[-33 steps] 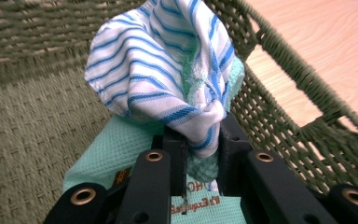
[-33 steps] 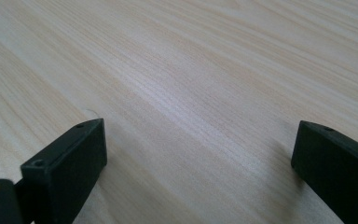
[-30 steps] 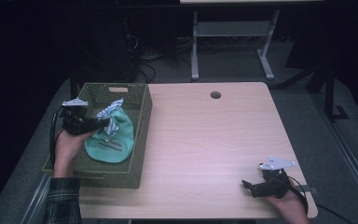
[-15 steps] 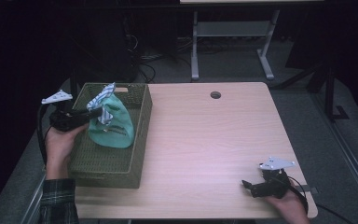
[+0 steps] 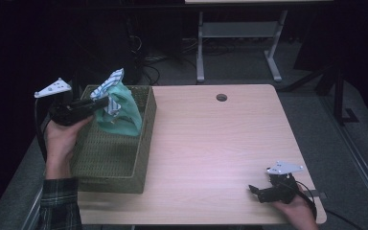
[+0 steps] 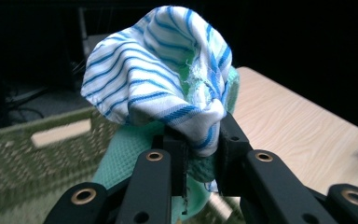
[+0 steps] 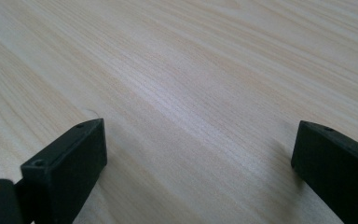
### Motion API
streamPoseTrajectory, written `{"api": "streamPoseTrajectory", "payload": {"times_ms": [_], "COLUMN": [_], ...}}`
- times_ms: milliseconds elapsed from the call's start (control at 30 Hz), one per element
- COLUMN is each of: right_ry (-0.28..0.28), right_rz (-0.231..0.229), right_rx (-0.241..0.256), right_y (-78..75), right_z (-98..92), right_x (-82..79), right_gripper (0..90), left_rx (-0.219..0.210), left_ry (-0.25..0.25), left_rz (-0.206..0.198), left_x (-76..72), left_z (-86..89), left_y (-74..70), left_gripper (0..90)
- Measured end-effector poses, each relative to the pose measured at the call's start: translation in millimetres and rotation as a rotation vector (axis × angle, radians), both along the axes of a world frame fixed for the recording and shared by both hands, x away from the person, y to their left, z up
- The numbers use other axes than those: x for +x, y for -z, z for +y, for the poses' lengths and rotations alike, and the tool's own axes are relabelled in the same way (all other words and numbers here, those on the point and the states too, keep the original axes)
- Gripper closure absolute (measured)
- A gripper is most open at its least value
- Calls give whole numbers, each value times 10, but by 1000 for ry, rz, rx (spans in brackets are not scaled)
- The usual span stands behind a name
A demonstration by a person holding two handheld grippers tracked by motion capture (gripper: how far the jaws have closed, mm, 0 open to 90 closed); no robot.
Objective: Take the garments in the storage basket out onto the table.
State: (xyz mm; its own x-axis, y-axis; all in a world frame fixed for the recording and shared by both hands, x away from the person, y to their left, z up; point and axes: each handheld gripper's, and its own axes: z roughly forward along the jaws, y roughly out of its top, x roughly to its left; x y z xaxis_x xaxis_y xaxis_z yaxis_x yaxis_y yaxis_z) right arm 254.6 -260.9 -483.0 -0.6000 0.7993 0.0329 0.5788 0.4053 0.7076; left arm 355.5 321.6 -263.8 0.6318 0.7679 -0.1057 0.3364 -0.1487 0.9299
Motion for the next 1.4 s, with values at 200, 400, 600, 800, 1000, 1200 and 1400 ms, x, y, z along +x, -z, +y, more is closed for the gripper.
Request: {"api": "streamPoseTrajectory", "payload": {"times_ms": [200, 400, 600, 800, 1000, 1200, 1400], "right_ry": [0, -1, -2, -2, -2, -4, -5], "right_rz": [0, 0, 1, 1, 1, 1, 1], "right_rx": [0, -1, 0, 0, 0, 0, 0], "right_y": [0, 0, 0, -1, 0, 0, 0], "right_z": [0, 0, 1, 1, 1, 2, 2], "right_x": [0, 0, -1, -1, -1, -1, -1], "right_gripper": [28, 28, 28, 28, 28, 28, 28], "left_rx": [-8, -14, -29, -49, -36, -41, -42], "left_ry": [49, 89, 138, 195, 249, 295, 331], "left_rz": [-50, -90, -113, -118, -110, -103, -90], "left_x": [-19, -33, -36, -47, -65, -92, -111], "left_z": [-188, -370, -590, -852, -1181, -1433, -1612], "left_y": [-215, -387, -492, -481, -394, -302, -225], "left_gripper": [768, 769, 769, 769, 769, 769, 769]}}
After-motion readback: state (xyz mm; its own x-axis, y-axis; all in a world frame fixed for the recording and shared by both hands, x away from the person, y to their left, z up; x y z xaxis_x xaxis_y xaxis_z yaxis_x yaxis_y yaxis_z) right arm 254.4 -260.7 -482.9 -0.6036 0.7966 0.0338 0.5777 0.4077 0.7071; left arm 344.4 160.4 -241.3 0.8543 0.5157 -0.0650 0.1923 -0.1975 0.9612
